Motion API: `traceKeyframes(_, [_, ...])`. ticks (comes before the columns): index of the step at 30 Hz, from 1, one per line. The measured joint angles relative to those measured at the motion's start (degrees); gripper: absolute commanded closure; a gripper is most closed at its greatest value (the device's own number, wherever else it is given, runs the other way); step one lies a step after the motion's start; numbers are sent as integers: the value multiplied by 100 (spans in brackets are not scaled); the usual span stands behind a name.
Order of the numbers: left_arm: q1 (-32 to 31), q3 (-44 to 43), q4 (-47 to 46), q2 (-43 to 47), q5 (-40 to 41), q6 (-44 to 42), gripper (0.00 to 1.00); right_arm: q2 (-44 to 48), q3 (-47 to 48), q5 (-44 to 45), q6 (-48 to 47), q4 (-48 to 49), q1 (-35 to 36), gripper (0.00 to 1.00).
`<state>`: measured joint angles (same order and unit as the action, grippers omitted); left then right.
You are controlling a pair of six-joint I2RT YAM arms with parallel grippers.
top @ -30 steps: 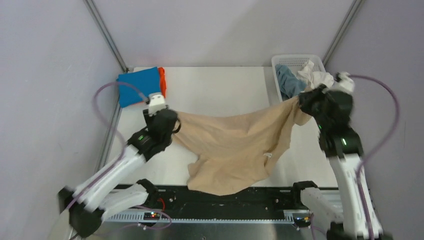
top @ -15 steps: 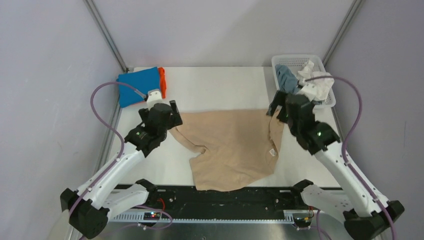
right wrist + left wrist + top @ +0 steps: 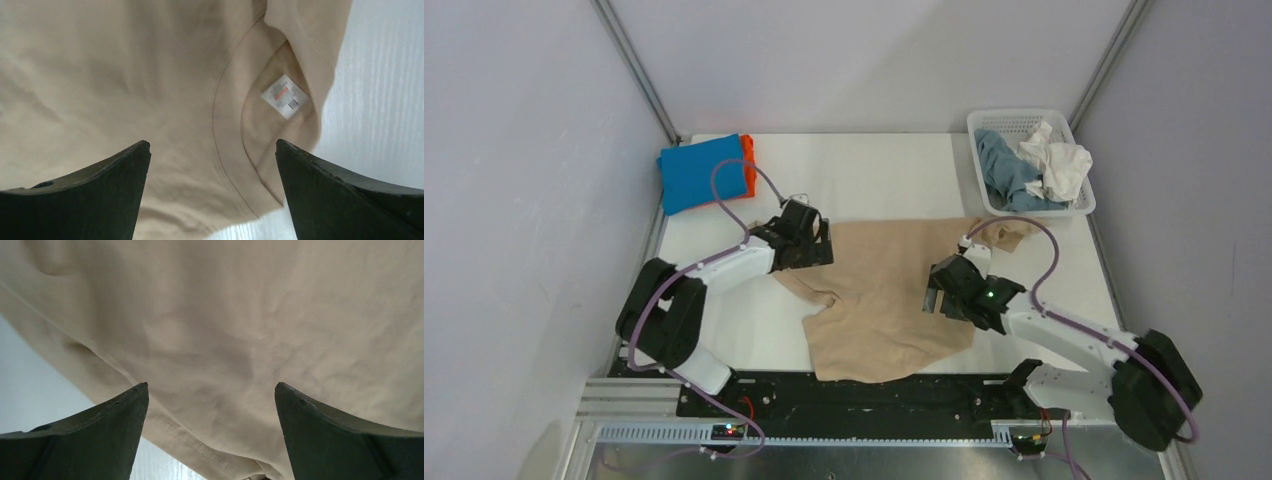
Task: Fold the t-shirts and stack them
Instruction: Flatten out the tshirt
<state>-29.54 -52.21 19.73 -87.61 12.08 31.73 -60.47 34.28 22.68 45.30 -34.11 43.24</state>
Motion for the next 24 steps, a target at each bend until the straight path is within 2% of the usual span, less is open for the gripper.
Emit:
traceKeyframes(5, [0,98,-245,-396,-267,186,0,-1174,0,-308,-31,835,-507,1])
traceKeyframes(11, [0,573,-684,-249,-345,343,0,-2186,588,-636,-380,1648,-1185,1])
traceKeyframes(20, [4,1237,-1596,162,-527,866,0,-4374,2907,-1023,-1196,1906,-1451,0])
traceKeyframes(24, [-251,1414,-1897,273,-643,1300,0,-5018,3775,-1213,-1478,1873,-1593,1])
